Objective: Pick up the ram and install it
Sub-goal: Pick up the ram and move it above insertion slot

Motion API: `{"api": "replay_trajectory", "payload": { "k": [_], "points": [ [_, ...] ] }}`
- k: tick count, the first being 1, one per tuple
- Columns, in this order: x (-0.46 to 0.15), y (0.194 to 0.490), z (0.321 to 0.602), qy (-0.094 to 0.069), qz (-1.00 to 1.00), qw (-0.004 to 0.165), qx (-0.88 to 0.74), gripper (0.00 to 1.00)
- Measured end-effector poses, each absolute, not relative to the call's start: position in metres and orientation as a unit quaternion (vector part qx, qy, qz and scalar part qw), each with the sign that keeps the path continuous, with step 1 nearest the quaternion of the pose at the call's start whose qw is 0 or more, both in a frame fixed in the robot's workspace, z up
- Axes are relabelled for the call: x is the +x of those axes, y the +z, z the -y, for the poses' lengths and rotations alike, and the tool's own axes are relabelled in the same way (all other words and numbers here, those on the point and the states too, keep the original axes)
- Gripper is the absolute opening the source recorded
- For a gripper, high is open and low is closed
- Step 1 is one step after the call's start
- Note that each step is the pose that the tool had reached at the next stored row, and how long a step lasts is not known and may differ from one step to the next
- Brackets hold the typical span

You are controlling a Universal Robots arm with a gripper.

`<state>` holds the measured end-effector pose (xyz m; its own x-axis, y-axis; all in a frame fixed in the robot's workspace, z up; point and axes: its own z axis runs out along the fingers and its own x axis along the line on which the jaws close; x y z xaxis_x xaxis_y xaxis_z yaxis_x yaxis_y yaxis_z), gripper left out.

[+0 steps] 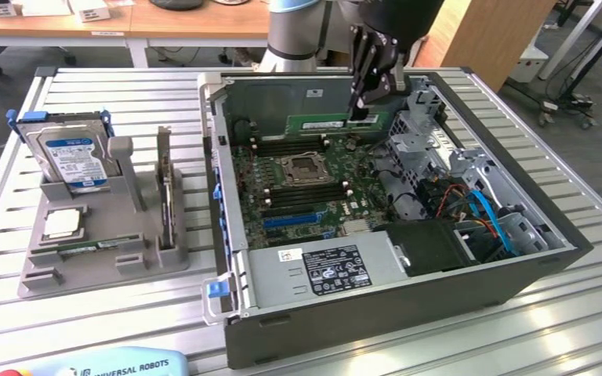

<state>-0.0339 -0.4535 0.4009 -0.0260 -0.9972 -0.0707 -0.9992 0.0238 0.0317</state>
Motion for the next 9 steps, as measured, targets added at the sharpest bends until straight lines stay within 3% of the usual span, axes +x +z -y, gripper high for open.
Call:
{"api": "replay_trajectory", "payload": {
  "k": [9],
  "points": [
    [-0.0338,0.3985,0.4431,0.039,-0.715,0.017,-0.698,0.12]
  ]
}}
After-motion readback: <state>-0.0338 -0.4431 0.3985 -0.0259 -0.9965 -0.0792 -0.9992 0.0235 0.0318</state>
